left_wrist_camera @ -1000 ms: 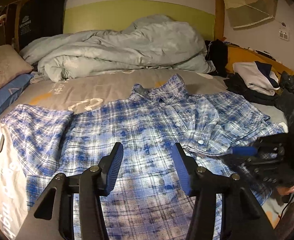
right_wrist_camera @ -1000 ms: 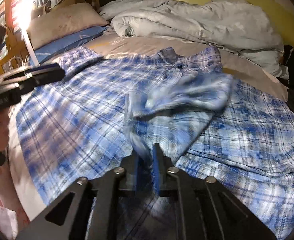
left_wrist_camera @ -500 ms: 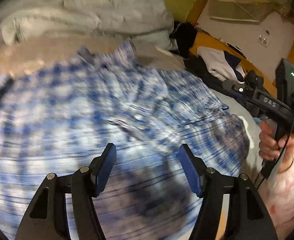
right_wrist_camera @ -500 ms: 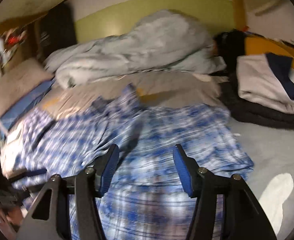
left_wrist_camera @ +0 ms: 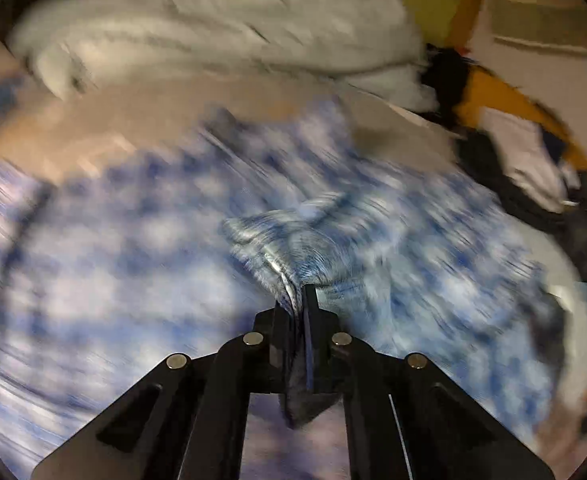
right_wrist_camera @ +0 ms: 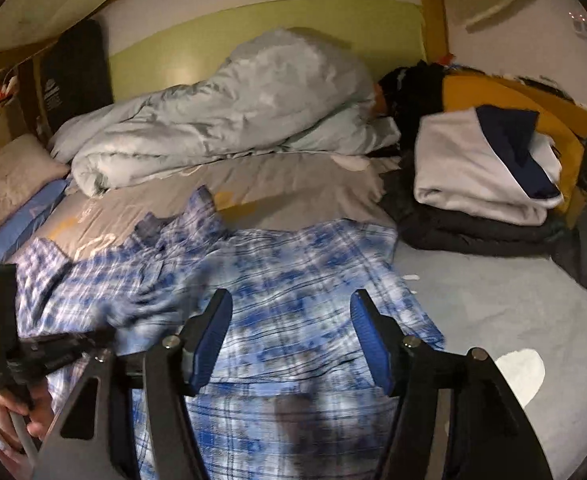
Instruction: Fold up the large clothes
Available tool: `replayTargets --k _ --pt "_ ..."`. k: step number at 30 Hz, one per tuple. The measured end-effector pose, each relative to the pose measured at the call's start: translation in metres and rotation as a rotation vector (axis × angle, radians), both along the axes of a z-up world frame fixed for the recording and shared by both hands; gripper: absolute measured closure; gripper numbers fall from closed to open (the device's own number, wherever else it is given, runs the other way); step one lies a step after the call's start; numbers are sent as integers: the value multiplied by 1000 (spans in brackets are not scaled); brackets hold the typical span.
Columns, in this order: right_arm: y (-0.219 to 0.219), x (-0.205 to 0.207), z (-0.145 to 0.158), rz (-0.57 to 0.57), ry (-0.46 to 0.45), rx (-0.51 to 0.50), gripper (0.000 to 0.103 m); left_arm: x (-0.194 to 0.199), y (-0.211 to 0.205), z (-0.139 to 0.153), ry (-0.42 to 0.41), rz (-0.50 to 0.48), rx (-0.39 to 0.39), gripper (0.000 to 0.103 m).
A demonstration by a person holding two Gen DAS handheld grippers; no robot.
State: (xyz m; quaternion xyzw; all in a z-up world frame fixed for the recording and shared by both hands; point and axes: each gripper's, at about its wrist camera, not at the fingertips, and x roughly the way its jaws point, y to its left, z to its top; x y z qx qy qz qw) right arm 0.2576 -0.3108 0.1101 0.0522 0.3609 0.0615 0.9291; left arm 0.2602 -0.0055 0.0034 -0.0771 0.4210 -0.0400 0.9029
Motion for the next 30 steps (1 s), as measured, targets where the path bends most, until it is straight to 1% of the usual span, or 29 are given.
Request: replayTargets --k 2,4,5,7,8,11,15,18,22,25,27,28,29,30 --pt "-8 2 0 -40 15 10 44 9 15 17 -32 41 62 98" --pt "-16 5 1 -94 26 -7 43 18 27 30 -54 92 182 98" --pt "-19 5 1 -112 19 -14 42 24 33 35 -56 114 246 98" --pt "-25 4 3 -164 1 -40 41 36 45 38 -30 123 309 98" --pt "-27 4 4 -172 -1 -40 41 41 50 37 -6 122 324 98" --pt "-32 3 6 -184 4 -6 39 47 61 35 22 169 373 98" --pt "-32 3 7 -185 2 -18 38 49 68 31 29 230 444 98" --pt "-27 2 6 -181 -8 -47 37 51 74 23 43 223 466 98" --pt "-24 1 3 -168 2 -41 36 52 80 16 55 212 451 97" --pt "-22 1 2 -159 4 -43 36 44 87 20 30 218 410 85" --pt "-21 -1 4 -151 -6 -41 35 34 90 26 -6 214 395 61" --pt "-19 -2 5 -145 -12 -40 34 28 91 31 -34 208 405 53" --pt "-17 -3 6 -137 -18 -42 33 21 91 36 -63 199 416 39" --pt "-14 -4 6 -128 -22 -47 32 13 93 41 -96 190 425 33"
